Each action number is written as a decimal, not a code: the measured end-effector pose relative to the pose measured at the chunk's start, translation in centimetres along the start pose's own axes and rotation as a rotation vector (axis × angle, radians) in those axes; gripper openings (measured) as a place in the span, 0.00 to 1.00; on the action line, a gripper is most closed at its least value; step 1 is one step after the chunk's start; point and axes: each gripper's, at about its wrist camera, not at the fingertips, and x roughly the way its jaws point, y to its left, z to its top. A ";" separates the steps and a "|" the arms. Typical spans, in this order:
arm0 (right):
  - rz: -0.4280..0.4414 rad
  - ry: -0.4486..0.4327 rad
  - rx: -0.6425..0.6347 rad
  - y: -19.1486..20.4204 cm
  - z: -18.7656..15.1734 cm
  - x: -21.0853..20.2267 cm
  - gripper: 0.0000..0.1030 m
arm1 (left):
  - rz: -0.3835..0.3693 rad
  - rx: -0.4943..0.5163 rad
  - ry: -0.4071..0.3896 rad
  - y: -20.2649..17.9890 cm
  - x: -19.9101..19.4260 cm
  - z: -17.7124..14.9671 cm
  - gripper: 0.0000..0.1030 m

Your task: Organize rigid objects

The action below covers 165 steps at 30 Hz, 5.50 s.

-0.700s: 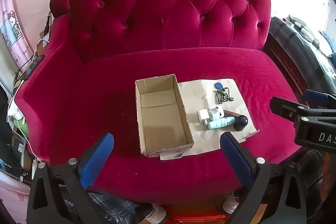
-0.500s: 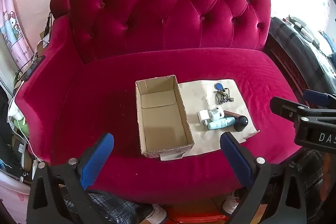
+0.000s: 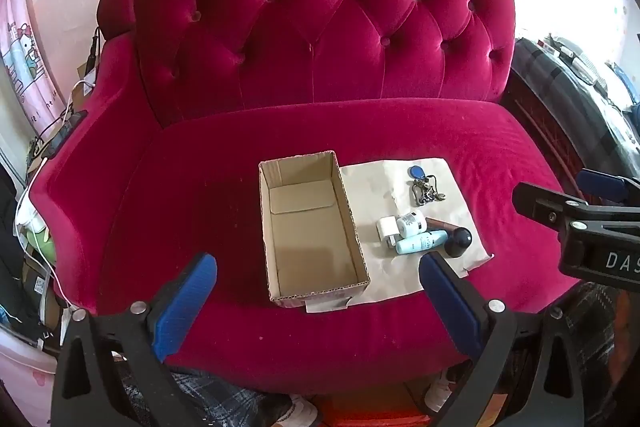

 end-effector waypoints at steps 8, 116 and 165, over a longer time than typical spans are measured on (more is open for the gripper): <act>0.004 -0.031 -0.012 0.3 -0.1 -0.2 1.00 | -0.001 -0.006 -0.017 0.1 -0.1 0.0 1.00; -0.043 0.119 -0.089 0.1 2.2 11.9 1.00 | 0.006 0.002 0.189 7.4 17.0 -0.2 1.00; -0.085 0.267 0.032 -4.2 0.3 18.7 1.00 | -0.002 -0.006 0.273 6.1 21.3 -2.0 0.04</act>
